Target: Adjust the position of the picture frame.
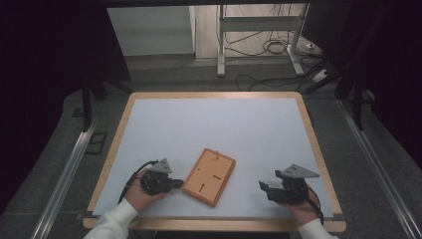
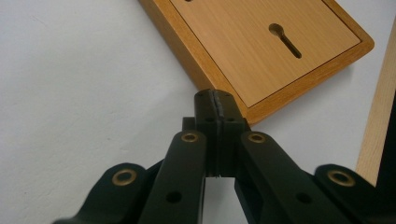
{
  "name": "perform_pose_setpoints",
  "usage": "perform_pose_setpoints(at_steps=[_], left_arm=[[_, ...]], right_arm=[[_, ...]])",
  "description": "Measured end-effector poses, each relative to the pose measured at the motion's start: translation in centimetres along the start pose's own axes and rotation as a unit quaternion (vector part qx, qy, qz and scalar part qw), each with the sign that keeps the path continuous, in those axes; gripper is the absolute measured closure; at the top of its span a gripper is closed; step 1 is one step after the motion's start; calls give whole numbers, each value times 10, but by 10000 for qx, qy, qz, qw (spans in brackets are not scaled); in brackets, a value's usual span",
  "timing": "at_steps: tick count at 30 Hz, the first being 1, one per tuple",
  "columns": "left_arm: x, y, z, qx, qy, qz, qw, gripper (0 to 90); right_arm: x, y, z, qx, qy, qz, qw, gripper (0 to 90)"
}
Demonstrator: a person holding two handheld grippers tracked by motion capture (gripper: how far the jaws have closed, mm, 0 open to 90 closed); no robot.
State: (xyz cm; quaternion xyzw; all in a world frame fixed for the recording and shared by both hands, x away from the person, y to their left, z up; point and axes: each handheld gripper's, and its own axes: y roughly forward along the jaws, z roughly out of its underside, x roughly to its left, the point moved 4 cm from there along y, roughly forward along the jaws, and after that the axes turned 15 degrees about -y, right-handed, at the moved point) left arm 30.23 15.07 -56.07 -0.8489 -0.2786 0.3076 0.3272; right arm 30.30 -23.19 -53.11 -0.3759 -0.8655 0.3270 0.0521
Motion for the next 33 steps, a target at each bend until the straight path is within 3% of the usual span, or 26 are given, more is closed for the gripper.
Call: perform_pose_setpoints(at_steps=[12, 33], left_arm=[[-1, 0, 0, 16, 14, 4, 10000, 900], [-13, 6, 0, 96, 81, 211, 9997, 900]], right_arm=[[0, 1, 1, 37, -27, -14, 10000, 254], [0, 2, 1, 73, -87, -16, 9999, 253]])
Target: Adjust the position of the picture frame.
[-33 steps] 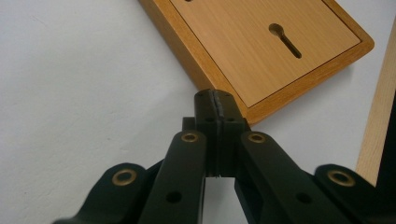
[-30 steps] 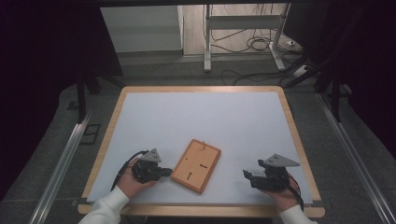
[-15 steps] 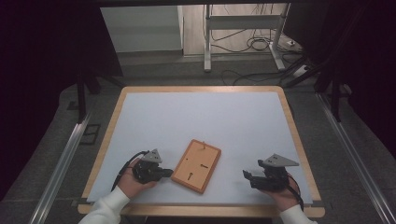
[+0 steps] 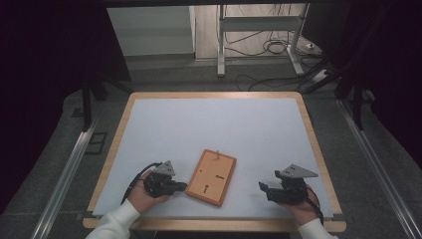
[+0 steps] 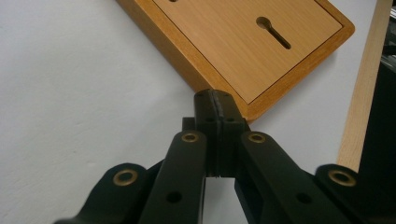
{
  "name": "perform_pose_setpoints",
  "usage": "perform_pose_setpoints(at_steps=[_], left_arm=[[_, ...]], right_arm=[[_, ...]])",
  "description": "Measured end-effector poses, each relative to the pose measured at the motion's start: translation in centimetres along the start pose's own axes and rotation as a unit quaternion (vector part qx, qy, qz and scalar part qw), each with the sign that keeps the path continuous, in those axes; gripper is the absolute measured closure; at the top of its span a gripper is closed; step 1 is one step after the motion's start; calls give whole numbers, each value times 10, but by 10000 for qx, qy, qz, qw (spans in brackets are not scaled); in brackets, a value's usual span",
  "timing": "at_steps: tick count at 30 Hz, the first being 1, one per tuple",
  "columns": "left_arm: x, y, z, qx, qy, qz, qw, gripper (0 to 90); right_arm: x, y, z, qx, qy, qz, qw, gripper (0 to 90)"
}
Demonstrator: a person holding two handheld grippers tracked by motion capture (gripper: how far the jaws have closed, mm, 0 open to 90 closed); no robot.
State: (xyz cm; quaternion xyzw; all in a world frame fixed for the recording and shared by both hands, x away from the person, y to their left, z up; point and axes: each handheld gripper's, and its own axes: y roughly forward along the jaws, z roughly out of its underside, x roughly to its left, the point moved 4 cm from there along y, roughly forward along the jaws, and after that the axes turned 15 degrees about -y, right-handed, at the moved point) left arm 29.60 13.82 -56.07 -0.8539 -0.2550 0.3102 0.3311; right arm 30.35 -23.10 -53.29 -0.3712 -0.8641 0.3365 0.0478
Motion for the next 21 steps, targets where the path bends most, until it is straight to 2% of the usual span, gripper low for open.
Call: perform_pose_setpoints(at_steps=[17, 21], left_arm=[[-17, 13, -6, 8, 120, 187, 9998, 900], [-20, 16, -7, 0, 144, 156, 9998, 900]], right_arm=[[0, 1, 0, 36, -48, -3, 10000, 252], [0, 1, 0, 42, -54, -6, 10000, 253]])
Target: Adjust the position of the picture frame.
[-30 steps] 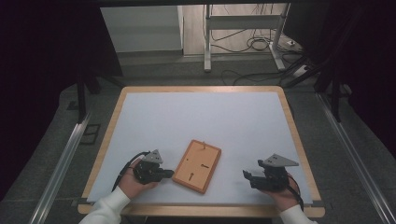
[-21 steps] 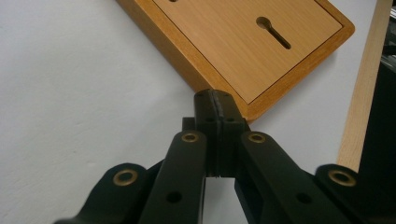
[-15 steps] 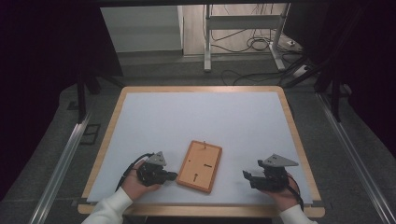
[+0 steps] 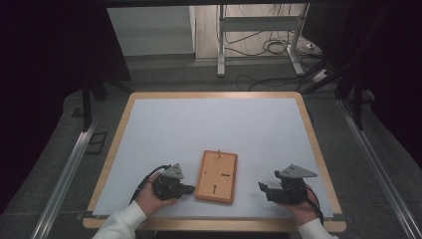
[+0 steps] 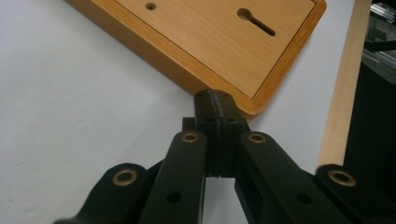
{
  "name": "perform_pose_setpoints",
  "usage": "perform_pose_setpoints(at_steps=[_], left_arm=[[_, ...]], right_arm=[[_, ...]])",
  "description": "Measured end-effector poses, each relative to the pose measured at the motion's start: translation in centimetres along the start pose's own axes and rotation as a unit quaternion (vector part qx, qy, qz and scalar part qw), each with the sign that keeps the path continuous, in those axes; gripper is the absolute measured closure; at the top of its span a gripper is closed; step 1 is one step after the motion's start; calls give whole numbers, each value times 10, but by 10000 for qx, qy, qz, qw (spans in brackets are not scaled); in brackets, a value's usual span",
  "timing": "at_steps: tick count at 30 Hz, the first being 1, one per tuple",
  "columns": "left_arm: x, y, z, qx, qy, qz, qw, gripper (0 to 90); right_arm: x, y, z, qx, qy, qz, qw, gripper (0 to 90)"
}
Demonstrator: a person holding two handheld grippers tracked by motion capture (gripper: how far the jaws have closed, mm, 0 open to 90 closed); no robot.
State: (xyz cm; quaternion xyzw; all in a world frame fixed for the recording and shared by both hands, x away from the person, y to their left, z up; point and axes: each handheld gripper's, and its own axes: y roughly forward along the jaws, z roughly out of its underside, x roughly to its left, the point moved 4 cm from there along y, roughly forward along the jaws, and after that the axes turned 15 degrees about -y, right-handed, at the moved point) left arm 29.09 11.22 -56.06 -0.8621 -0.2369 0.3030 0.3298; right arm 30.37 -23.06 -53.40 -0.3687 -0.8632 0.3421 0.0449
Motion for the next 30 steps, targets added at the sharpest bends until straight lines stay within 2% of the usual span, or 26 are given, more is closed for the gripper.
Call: perform_pose_setpoints(at_steps=[3, 8, 21, 30], left_arm=[[-3, 1, -3, -86, -27, 108, 9999, 900], [-4, 2, -5, -129, -35, 146, 9998, 900], [-5, 5, -7, -185, -59, 72, 9998, 900], [-9, 9, -10, -192, -29, 107, 9998, 900]], right_arm=[[0, 0, 0, 3, -8, 2, 10000, 252], [0, 0, 0, 6, -12, 2, 10000, 252], [0, 1, 0, 30, -35, -2, 10000, 252], [0, 1, 1, 34, -45, -2, 10000, 251]])
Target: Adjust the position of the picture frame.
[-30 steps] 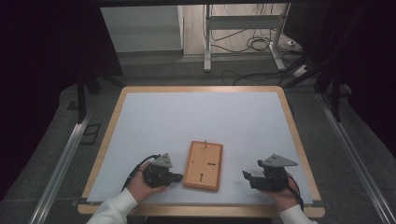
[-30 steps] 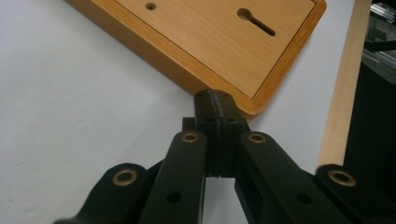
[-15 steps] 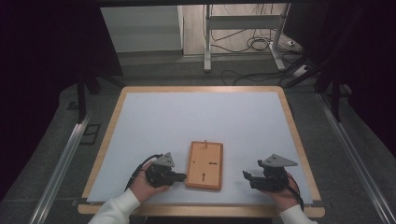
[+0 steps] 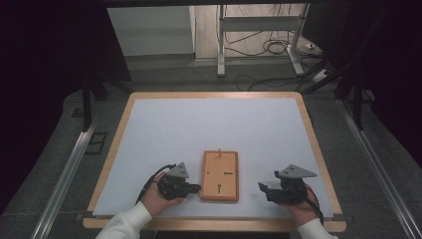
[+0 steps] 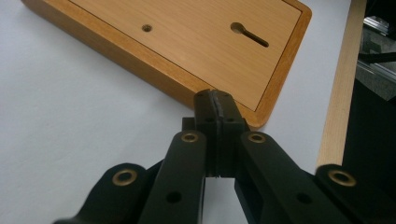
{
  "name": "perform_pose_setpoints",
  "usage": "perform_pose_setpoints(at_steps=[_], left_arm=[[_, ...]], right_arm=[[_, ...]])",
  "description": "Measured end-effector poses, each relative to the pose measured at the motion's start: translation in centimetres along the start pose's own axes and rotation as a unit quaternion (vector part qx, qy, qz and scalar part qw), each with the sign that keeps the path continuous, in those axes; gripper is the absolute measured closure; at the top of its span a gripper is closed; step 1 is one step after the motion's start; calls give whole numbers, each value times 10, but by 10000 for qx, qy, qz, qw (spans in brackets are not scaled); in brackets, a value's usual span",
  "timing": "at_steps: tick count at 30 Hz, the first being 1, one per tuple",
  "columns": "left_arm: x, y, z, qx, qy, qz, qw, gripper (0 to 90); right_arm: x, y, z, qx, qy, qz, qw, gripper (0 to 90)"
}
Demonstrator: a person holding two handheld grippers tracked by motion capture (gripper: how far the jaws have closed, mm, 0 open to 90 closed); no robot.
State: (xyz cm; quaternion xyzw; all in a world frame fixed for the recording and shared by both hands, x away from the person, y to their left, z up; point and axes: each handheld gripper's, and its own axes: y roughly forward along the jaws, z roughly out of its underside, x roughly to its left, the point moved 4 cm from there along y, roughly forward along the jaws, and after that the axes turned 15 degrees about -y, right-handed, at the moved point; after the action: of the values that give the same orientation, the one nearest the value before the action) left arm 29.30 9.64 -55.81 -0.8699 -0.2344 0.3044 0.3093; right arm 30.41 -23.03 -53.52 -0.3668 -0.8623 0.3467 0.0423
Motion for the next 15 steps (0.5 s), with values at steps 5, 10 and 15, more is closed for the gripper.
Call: perform_pose_setpoints(at_steps=[5, 10, 15], left_arm=[[-3, 3, -2, -2, 54, -17, 10000, 900], [-2, 3, -2, -2, 74, -42, 10000, 900], [6, -6, -4, -236, -27, -151, 9996, 900]], right_arm=[[0, 0, 0, 9, -6, -8, 10000, 251], [-1, -2, 0, -23, 8, 27, 10000, 248], [-3, -4, 1, -53, 29, 39, 10000, 248]])
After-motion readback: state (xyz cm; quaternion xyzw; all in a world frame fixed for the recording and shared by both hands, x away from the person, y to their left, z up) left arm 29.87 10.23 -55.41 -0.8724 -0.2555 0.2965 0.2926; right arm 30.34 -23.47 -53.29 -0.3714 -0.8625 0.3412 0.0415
